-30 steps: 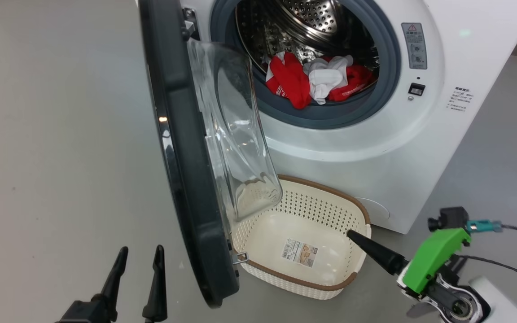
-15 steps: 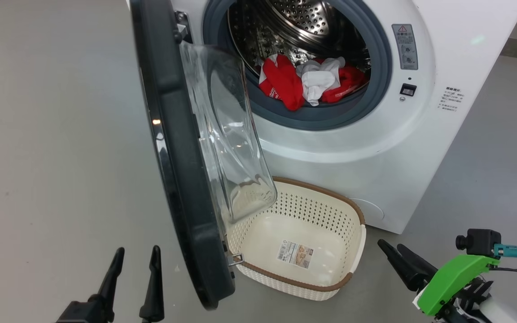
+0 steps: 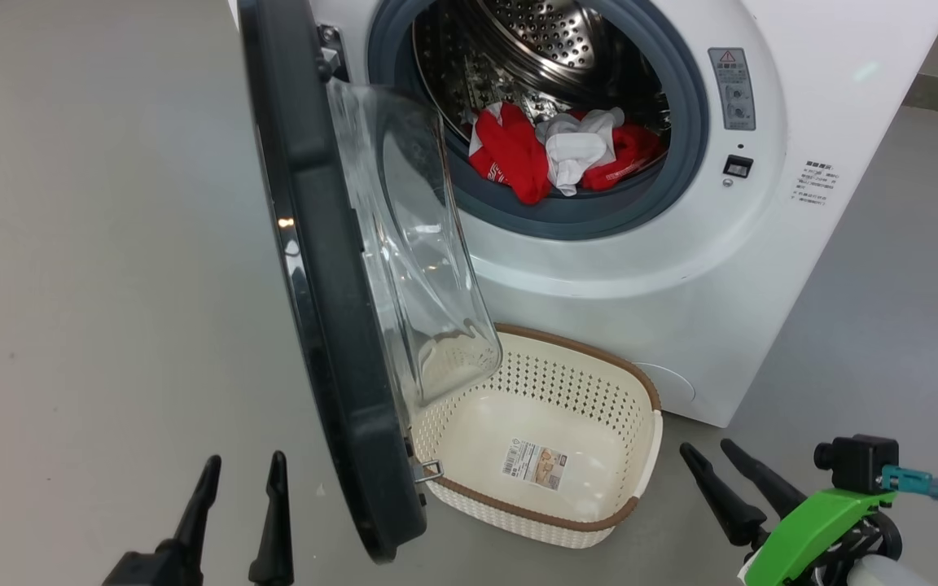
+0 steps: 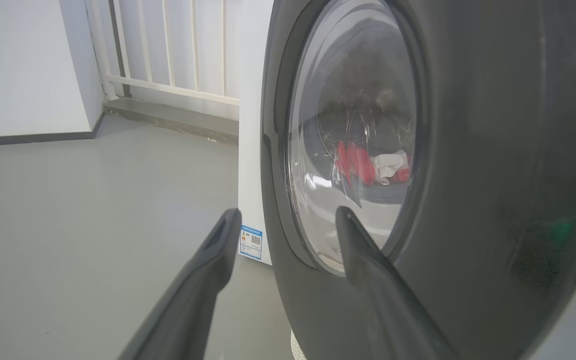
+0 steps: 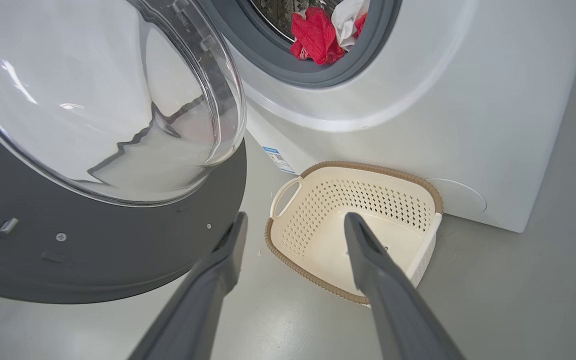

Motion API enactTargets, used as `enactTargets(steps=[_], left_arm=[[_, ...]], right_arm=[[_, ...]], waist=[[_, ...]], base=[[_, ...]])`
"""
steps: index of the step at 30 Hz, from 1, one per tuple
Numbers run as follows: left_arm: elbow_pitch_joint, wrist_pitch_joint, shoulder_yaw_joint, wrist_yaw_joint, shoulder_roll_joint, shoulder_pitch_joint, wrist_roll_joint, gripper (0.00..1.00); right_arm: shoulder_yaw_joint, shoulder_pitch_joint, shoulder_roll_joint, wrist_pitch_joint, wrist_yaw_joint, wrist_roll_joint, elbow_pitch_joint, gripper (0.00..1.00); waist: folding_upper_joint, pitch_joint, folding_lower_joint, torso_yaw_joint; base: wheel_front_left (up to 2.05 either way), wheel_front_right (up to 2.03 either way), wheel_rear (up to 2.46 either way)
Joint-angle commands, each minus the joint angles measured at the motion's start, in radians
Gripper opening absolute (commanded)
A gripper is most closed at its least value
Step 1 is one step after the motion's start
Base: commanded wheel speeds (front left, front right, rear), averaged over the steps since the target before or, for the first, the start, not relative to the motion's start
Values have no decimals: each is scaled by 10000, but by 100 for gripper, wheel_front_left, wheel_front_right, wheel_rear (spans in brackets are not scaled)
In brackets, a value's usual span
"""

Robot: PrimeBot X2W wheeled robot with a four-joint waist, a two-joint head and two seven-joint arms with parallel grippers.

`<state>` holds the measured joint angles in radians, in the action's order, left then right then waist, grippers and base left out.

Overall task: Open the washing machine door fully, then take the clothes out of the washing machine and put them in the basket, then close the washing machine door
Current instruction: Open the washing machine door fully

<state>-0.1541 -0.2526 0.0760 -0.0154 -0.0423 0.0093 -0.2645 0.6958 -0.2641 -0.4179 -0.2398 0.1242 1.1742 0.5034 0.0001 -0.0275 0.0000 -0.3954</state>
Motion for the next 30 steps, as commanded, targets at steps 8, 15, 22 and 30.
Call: enactTargets(steps=[8,15,22,30], left_arm=[[179,-92,-344,56,-79,-30,102,100],[177,-92,-364,84,-79,0,137,100],[211,-92,-368,83,-79,25,158,100],[186,-92,-401,104,-79,37,159,100]], right_arm=[[-1208,16,194,-217,65,-1731,-603,100],[-2007,532,526,-218,65,-3002,-1033,100],[-2823,1117,902,-219,65,-4212,-1478,100],[-3233,1489,1110,-219,65,-5064,-1726,100]], waist=[[-1,11,0,20],[-1,54,0,47],[-1,71,0,85],[-1,109,0,123]], base=[[0,0,0],[0,0,0],[0,0,0],[0,0,0]])
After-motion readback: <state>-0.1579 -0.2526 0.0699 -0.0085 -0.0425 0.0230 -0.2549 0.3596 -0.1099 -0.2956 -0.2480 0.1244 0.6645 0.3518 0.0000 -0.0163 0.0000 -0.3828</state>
